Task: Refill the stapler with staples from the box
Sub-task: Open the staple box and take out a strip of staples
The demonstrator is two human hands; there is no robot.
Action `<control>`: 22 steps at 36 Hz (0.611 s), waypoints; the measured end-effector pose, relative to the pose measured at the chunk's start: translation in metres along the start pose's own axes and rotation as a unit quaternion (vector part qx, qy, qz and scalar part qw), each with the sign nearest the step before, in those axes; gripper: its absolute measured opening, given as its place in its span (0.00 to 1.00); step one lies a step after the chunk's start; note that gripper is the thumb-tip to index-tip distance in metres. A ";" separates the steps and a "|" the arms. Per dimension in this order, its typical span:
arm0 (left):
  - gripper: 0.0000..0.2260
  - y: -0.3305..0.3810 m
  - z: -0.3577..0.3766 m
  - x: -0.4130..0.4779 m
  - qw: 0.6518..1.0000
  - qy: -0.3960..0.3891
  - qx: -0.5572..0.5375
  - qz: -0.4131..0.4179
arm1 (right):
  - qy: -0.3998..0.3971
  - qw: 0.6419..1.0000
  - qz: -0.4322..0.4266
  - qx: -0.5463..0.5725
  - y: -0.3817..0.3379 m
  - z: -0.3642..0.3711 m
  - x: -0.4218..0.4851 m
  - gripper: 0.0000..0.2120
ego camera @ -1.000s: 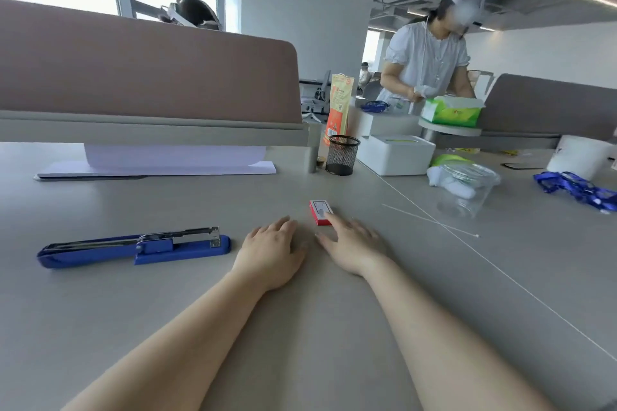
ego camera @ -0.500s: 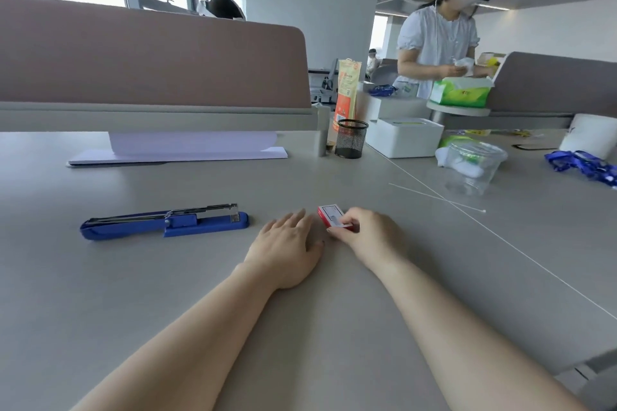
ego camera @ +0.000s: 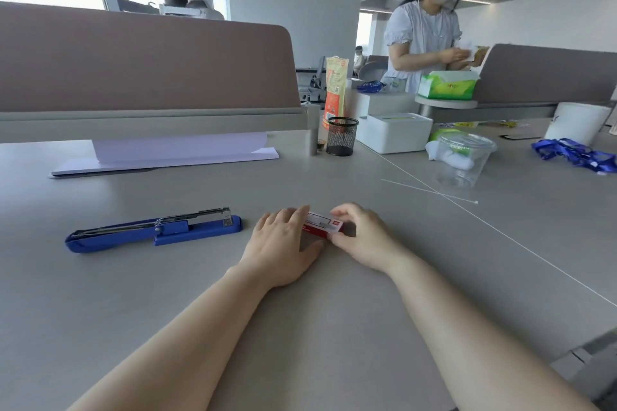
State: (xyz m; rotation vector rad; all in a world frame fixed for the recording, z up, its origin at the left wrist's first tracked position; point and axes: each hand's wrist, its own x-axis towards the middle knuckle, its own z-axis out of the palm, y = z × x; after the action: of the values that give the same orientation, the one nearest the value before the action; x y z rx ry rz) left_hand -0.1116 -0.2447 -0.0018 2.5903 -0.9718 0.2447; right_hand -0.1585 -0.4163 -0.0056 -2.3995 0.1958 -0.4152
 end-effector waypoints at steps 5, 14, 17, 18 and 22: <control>0.31 0.000 0.000 0.001 1.000 -0.003 0.010 -0.010 | 0.030 0.999 -0.014 -0.024 0.005 0.001 0.001 0.20; 0.30 0.002 -0.003 -0.001 1.000 -0.007 -0.018 -0.013 | 0.022 0.999 -0.026 -0.005 0.006 0.000 0.001 0.20; 0.31 0.002 -0.003 -0.001 1.000 -0.008 -0.016 -0.013 | 0.018 1.000 -0.020 0.006 0.007 0.000 0.002 0.20; 0.31 0.002 -0.003 -0.001 1.000 -0.010 -0.020 -0.013 | 0.017 1.000 -0.019 0.012 0.008 0.000 0.002 0.21; 0.31 0.001 -0.003 -0.002 0.999 -0.002 -0.030 -0.016 | 0.006 0.999 -0.013 0.036 0.006 -0.001 0.001 0.21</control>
State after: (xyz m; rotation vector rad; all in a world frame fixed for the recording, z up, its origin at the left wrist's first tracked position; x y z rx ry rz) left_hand -0.1136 -0.2430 0.0010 2.5507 -0.9235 0.1986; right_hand -0.1577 -0.4216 -0.0087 -2.3321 0.1521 -0.4417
